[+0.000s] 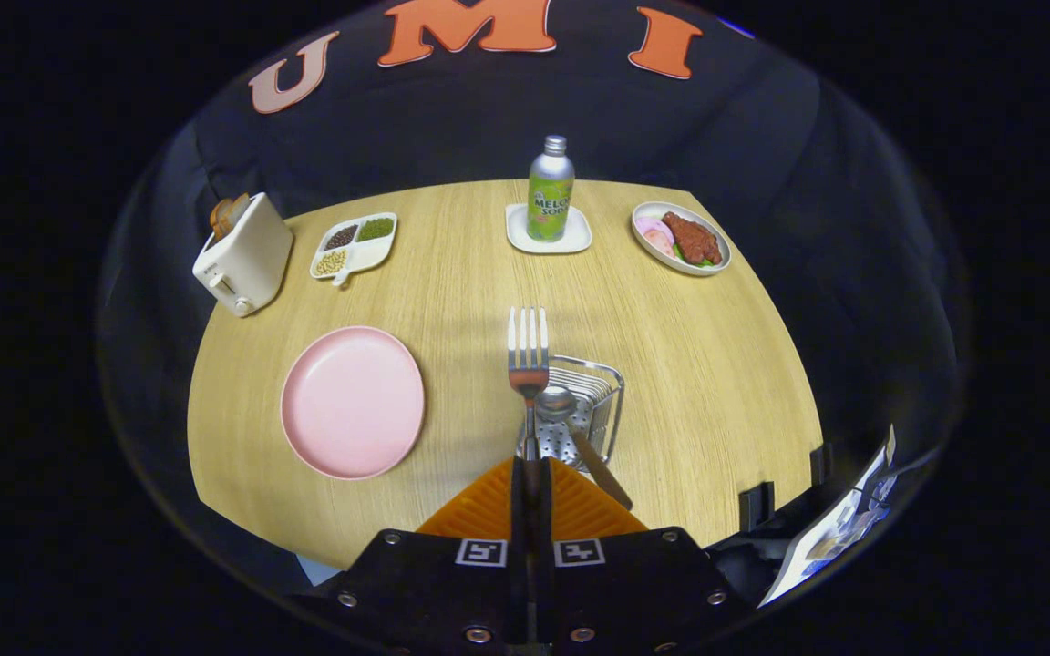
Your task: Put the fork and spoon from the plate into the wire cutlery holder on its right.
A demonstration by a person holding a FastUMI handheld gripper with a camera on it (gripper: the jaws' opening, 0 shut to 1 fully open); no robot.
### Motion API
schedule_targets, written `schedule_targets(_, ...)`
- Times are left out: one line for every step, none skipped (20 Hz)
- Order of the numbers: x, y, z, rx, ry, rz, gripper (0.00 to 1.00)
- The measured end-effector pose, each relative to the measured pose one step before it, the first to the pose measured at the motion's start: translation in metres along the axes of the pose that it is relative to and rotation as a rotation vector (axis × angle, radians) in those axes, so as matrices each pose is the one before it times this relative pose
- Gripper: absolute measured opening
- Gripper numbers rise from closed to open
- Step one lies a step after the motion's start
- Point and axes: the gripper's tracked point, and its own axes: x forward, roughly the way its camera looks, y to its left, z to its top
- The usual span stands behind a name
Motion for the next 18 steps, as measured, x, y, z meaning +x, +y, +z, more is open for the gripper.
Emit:
schedule_targets(0.00183,-0.00404,-0.00236,-0.00027,0.02118,0.00840,0.05)
schedule_targets(0.00102,-0.00139,-0.00450,-0.00283,0.02762,0.01874,0.05)
schedule_targets(0.00074,-0.00343,-0.00232,0.00415,0.02543,0.00898,0.04)
schedule_targets(0.00225,-0.00378,-0.00383,-0.00920,0.02918,0.00533,0.04)
schedule_targets(0.00227,-0.00427,-0.00159,-0.00986,0.02501,-0.00216,0.04)
schedule_targets(0.00139,-0.00365,-0.00158,-0.00873,0.02601,-0.00055,0.05)
schedule_targets(-0.00038,-0.00093,-0.00268,-0.00752,0.03050,0.00833,0.05)
schedule_targets(-0.00661,0.00108,0.00154,-0.00290,0.02574,0.01434,0.05)
schedule_targets(0.00112,0.00033,-0.00310,-0.00733,0.03675,0.01424,0.05)
schedule_targets(0.00322,0.00015,-0.00221,-0.00189,0.03020,0.00777,0.04)
schedule_targets(0.00254,0.00210,-0.00007,-0.00364,0.03095,0.01859,0.04)
schedule_targets(0.00221,0.00134,0.00045,0.00674,0.02357,0.01574,0.05)
schedule_targets(0.00117,0.00104,0.00095,0.01152,0.01941,0.00788,0.05)
schedule_targets(0.00100,0.00062,0.00028,0.00425,0.01782,0.01114,0.06)
schedule_targets(0.00165,-0.00031,0.00220,-0.00011,0.01254,0.00581,0.05)
schedule_targets(0.00288,0.00022,0.00204,0.00254,0.01512,0.00560,0.05)
schedule_targets(0.00086,0.00134,0.00220,0.00378,0.00749,0.00042,0.07)
schedule_targets(0.00208,-0.00169,0.00303,0.00257,0.00186,0.00078,0.07)
